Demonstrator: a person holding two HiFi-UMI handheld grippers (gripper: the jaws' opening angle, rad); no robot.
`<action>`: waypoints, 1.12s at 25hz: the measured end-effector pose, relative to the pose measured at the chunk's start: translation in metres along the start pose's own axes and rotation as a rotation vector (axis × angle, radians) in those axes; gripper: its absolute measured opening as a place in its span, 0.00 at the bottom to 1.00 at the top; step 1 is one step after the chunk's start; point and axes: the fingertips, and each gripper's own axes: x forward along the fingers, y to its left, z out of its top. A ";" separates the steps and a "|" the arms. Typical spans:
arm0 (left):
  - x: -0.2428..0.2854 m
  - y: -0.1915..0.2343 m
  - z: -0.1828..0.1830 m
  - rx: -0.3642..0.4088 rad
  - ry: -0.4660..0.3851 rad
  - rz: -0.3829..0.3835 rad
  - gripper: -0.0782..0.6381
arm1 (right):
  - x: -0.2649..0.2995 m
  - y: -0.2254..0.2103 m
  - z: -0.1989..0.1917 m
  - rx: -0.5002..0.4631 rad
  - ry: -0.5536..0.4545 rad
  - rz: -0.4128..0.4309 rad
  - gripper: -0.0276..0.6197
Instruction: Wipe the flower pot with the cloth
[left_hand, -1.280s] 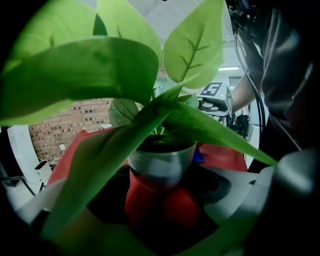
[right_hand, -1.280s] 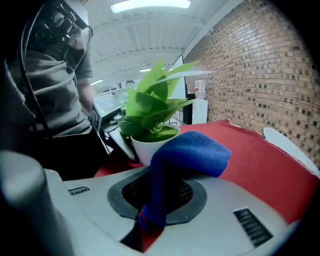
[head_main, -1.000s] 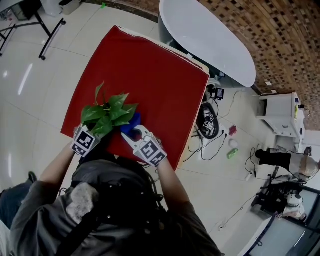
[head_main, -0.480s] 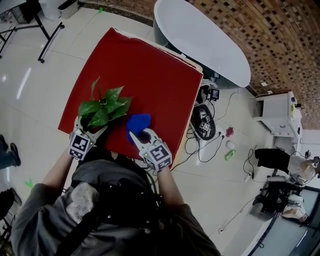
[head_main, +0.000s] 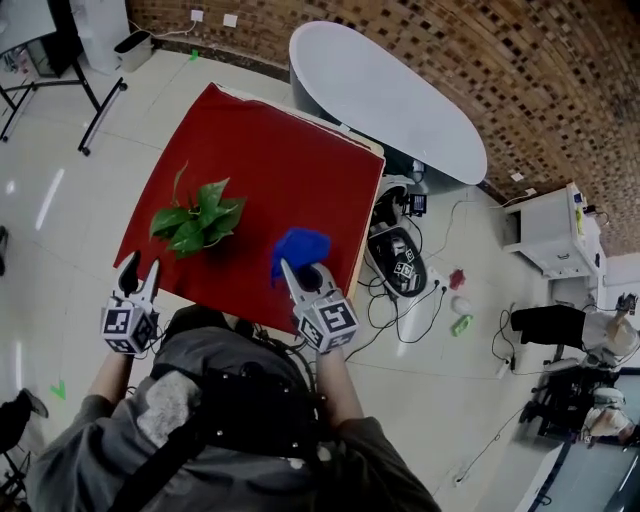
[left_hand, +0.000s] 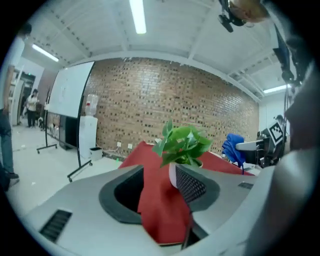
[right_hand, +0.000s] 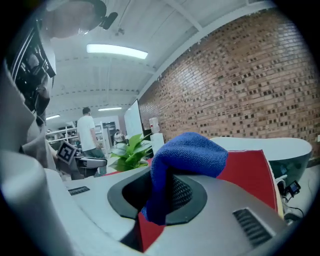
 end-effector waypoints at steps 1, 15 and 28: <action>-0.006 -0.005 0.011 0.032 -0.019 -0.009 0.43 | -0.007 -0.003 0.006 -0.004 -0.011 -0.011 0.16; -0.016 -0.148 0.167 0.251 -0.221 -0.235 0.13 | -0.075 -0.013 0.100 -0.023 -0.140 -0.081 0.16; -0.128 -0.111 0.173 0.173 -0.160 -0.358 0.13 | -0.110 0.134 0.129 -0.068 -0.154 -0.133 0.16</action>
